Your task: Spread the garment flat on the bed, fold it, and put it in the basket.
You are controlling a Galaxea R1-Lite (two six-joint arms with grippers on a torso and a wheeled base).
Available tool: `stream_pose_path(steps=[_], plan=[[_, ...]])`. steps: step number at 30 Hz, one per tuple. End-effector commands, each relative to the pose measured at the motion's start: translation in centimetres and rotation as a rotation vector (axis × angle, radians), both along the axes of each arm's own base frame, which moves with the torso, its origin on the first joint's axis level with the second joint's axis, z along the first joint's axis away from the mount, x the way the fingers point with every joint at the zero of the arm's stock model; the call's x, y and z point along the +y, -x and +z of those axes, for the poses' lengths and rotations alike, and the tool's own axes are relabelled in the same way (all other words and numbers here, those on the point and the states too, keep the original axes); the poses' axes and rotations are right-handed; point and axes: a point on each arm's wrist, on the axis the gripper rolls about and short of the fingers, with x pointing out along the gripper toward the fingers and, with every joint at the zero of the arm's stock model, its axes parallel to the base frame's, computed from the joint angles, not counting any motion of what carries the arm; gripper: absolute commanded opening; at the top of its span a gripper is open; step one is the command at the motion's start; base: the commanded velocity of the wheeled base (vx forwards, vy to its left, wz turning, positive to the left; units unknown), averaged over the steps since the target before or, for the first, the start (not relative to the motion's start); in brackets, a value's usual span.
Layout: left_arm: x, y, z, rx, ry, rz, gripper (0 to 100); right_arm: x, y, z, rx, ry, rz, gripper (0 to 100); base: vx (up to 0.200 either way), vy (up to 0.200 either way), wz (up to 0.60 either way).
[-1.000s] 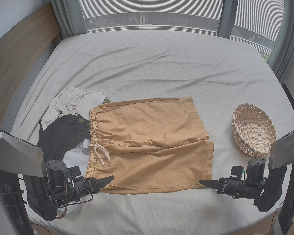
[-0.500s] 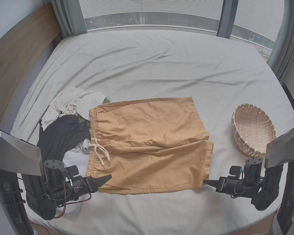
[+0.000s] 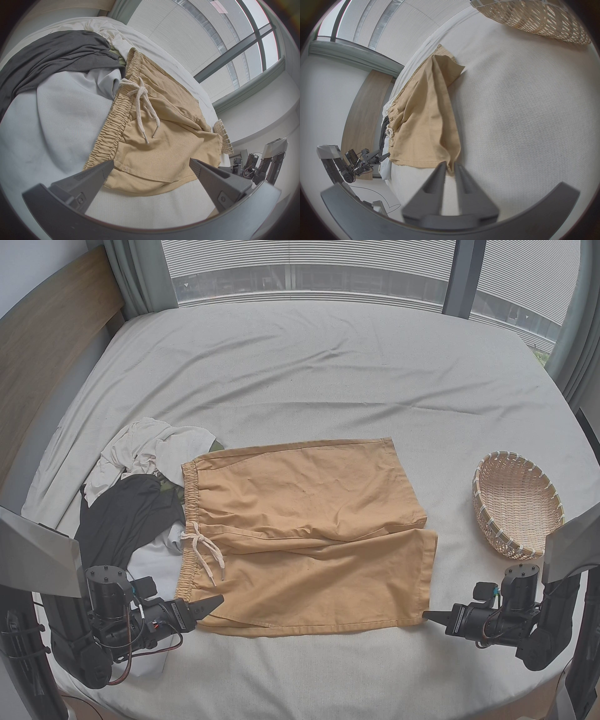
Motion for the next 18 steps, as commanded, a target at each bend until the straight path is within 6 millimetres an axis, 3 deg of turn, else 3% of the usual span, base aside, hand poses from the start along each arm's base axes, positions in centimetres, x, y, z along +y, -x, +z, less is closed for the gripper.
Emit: stream_pose_path(steps=[1, 18], plan=[[0.0, 0.0, 0.0, 0.000, 0.000, 0.001, 100, 0.0, -0.1, -0.2, 0.004, 0.002, -0.001, 100, 0.000, 0.000, 0.00], [0.1, 0.1, 0.3, -0.009, 0.003, 0.004, 100, 1.3, -2.1, -1.3, -0.003, -0.031, 0.012, 100, 0.000, 0.000, 0.00]])
